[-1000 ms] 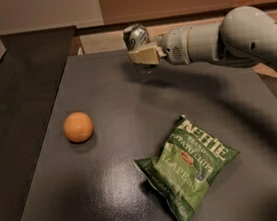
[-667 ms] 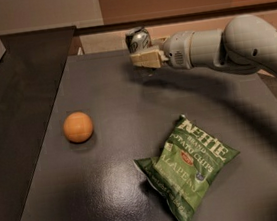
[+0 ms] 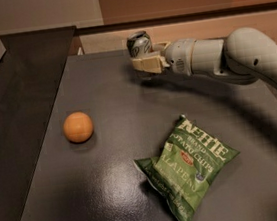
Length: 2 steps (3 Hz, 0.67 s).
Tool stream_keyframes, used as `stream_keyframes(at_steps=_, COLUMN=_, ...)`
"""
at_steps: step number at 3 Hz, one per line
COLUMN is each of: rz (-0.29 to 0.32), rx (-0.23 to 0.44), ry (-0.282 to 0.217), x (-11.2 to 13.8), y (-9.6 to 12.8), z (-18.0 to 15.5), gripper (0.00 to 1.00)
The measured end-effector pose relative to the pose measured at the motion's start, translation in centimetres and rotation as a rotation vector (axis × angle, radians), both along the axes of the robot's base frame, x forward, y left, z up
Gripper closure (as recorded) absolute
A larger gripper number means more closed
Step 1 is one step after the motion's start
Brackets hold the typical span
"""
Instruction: Place 7up can upright
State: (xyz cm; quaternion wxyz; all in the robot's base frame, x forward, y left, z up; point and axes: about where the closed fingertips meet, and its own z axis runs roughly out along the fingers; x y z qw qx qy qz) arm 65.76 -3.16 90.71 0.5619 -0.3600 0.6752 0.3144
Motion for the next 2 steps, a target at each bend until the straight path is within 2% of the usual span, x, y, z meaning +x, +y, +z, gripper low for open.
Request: stream_keyframes(at_steps=2, rz=0.002, rx=0.022, ry=-0.037, x=-0.11, y=-0.06, z=-0.65, gripper=0.38)
